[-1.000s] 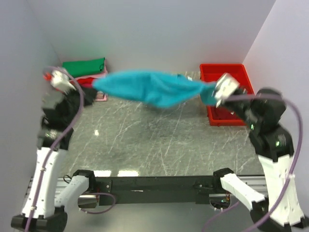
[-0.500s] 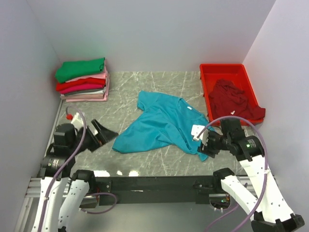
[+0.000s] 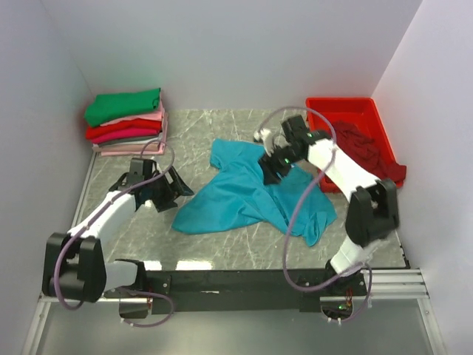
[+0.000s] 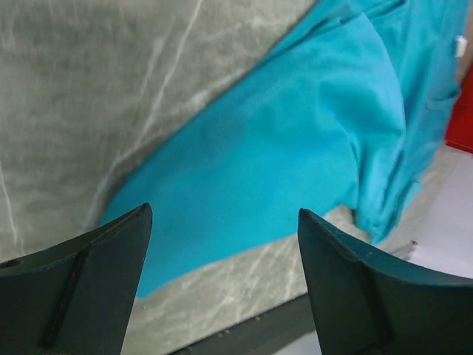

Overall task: Fold and stack the t-shirts
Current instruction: Flatten the tshirt out

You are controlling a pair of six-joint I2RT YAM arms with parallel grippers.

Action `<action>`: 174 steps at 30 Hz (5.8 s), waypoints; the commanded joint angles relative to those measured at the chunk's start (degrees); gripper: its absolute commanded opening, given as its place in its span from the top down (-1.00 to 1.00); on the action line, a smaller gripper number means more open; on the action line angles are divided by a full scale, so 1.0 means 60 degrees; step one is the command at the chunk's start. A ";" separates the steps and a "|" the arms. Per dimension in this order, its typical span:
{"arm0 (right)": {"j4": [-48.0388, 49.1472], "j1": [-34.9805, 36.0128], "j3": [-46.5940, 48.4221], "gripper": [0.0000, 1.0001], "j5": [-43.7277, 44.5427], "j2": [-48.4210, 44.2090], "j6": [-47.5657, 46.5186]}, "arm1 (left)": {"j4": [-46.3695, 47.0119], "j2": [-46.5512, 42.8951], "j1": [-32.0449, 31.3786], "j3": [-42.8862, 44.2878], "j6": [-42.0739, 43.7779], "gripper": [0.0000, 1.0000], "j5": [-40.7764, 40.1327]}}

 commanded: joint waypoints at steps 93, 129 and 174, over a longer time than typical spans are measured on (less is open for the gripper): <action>0.0510 -0.1064 0.6708 -0.08 0.3217 0.6518 0.2558 | -0.0299 -0.0270 -0.2602 -0.1704 -0.3761 0.26 -0.3579; -0.0178 -0.1695 0.8257 -0.25 0.0638 0.6970 0.3186 | -0.1266 -0.0659 0.2539 0.1010 0.0211 -0.50 -0.2729; 0.1506 -0.2295 0.1773 1.00 0.2515 0.3312 0.2455 | 0.0330 0.2274 0.3377 0.2571 0.1600 -0.54 0.0201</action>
